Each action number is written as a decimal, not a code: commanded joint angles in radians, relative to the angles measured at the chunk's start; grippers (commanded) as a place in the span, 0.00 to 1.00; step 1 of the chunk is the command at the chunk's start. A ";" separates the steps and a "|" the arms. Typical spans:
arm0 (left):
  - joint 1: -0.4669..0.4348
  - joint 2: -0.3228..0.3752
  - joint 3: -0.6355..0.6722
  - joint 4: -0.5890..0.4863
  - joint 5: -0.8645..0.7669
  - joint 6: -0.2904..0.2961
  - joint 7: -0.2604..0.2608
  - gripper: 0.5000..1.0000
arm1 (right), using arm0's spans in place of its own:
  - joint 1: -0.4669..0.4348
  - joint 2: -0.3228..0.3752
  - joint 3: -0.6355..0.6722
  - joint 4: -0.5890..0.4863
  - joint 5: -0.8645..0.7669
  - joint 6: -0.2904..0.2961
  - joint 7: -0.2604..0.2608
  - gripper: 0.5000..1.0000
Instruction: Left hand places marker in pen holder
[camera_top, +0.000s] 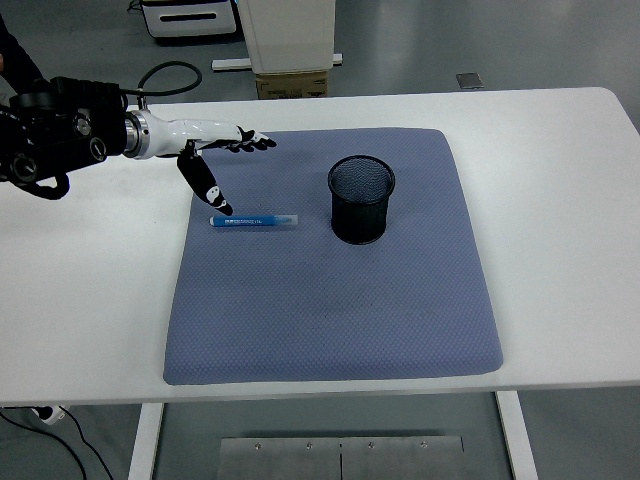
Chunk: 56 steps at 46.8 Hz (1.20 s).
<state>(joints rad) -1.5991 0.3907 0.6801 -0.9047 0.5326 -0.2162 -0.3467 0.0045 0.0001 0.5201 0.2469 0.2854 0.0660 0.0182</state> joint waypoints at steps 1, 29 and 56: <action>-0.012 -0.018 -0.001 0.000 0.027 -0.009 0.000 1.00 | 0.000 0.000 0.000 0.000 0.000 0.000 0.000 1.00; 0.059 -0.081 0.018 0.004 0.132 0.008 0.057 1.00 | 0.000 0.000 0.000 0.000 0.000 0.000 0.000 1.00; 0.080 -0.138 -0.002 0.009 0.116 0.034 0.077 1.00 | 0.000 0.000 0.000 0.000 0.000 0.000 0.000 1.00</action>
<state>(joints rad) -1.5184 0.2548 0.6795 -0.8950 0.6487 -0.1802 -0.2699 0.0045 0.0000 0.5201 0.2468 0.2854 0.0658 0.0186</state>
